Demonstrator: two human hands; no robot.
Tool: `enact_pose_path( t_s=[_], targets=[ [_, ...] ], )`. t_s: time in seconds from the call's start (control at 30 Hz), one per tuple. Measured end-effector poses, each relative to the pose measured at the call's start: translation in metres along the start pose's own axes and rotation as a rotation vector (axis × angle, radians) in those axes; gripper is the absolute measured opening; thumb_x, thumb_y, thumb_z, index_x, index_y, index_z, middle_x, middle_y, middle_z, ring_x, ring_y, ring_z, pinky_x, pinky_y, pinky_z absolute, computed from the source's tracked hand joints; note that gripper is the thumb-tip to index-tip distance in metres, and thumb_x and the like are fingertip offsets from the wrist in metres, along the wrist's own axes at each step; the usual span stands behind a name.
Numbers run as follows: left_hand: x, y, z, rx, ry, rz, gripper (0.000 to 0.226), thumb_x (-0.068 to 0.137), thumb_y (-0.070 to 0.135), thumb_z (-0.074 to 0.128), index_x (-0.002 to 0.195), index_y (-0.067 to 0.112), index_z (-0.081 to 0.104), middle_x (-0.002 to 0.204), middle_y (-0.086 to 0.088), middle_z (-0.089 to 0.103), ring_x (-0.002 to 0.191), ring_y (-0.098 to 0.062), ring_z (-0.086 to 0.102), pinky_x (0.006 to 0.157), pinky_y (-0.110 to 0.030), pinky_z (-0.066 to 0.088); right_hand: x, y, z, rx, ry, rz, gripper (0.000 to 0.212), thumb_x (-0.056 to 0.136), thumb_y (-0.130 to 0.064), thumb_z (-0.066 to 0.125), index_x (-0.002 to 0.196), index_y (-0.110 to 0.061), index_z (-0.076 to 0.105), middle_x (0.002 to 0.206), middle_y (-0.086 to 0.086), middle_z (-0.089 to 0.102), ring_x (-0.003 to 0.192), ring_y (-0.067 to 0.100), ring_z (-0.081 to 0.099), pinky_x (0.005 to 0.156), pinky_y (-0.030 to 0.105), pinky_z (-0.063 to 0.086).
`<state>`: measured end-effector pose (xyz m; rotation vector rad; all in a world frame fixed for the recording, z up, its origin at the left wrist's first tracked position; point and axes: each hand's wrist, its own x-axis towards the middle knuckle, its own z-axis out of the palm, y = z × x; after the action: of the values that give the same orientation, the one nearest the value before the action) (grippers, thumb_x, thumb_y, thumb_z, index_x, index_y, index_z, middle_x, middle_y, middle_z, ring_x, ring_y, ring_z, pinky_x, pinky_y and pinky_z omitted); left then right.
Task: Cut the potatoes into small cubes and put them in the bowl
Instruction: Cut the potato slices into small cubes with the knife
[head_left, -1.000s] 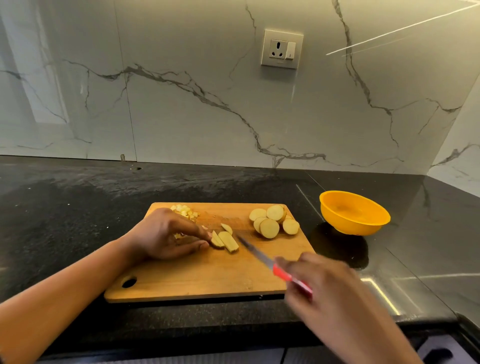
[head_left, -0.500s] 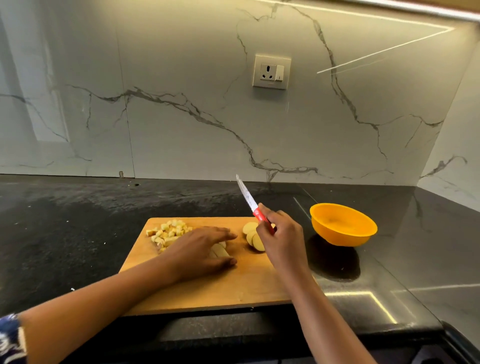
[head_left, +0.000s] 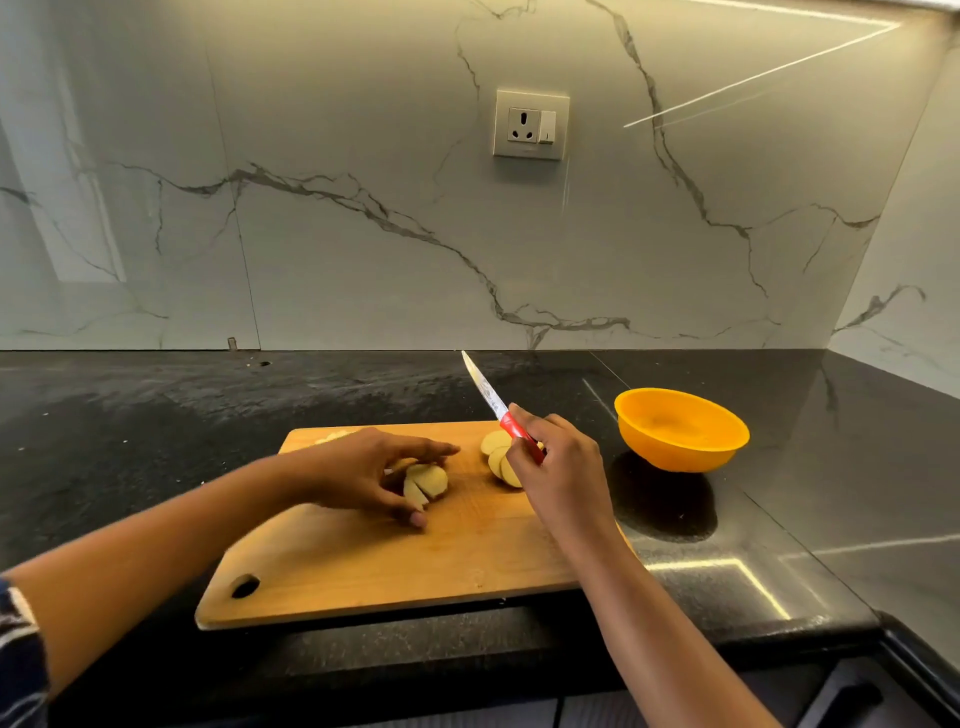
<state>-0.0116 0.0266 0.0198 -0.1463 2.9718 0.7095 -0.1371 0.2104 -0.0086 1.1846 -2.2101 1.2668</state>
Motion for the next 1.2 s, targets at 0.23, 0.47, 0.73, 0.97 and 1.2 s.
enact_pose_path(
  t_s=[0.23, 0.47, 0.73, 0.97, 1.2],
  targets=[
    [0.010, -0.012, -0.014, -0.013, -0.043, 0.041, 0.054, 0.081, 0.032, 0.070, 0.128, 0.046, 0.045, 0.127, 0.030, 0.049, 0.115, 0.020, 0.038, 0.095, -0.001, 0.025, 0.000, 0.001, -0.001, -0.008, 0.004, 0.002, 0.043, 0.091, -0.019, 0.059, 0.134, -0.019, 0.052, 0.085, -0.004, 0.055, 0.069, 0.009, 0.050, 0.057, 0.014, 0.039],
    [0.000, -0.003, 0.009, 0.041, 0.219, -0.021, 0.051, 0.074, 0.054, 0.063, 0.120, 0.035, 0.056, 0.121, 0.017, 0.059, 0.103, 0.005, 0.052, 0.085, -0.003, 0.041, -0.003, -0.004, -0.004, -0.013, -0.019, 0.016, 0.042, 0.091, -0.019, 0.060, 0.132, -0.019, 0.055, 0.089, -0.008, 0.055, 0.073, 0.008, 0.053, 0.063, 0.014, 0.044],
    [-0.011, 0.021, 0.035, 0.299, 0.346, -0.262, 0.092, 0.075, 0.083, 0.031, 0.146, 0.026, 0.030, 0.149, 0.005, 0.037, 0.136, -0.012, 0.035, 0.113, -0.032, 0.023, -0.038, -0.024, -0.024, -0.240, -0.190, -0.027, 0.043, 0.096, -0.031, 0.048, 0.139, -0.031, 0.045, 0.105, -0.008, 0.056, 0.083, 0.004, 0.041, 0.069, 0.016, 0.033],
    [-0.029, 0.007, 0.043, 0.499, 0.212, -0.317, 0.137, 0.033, 0.089, -0.032, 0.150, 0.026, 0.000, 0.157, 0.004, -0.012, 0.137, -0.009, -0.024, 0.103, -0.043, -0.028, -0.057, -0.027, -0.025, -0.308, -0.237, -0.022, 0.044, 0.098, -0.033, 0.042, 0.142, -0.033, 0.040, 0.114, -0.010, 0.054, 0.099, 0.006, 0.053, 0.071, 0.017, 0.035],
    [-0.021, 0.008, 0.048, 0.469, 0.201, -0.287, 0.133, 0.035, 0.088, -0.033, 0.150, 0.026, -0.004, 0.155, 0.008, -0.018, 0.130, -0.006, -0.031, 0.096, -0.043, -0.034, -0.059, -0.038, -0.017, -0.307, -0.278, -0.049, 0.043, 0.099, -0.034, 0.041, 0.141, -0.031, 0.040, 0.121, -0.007, 0.053, 0.103, 0.009, 0.054, 0.080, 0.020, 0.044]
  ],
)
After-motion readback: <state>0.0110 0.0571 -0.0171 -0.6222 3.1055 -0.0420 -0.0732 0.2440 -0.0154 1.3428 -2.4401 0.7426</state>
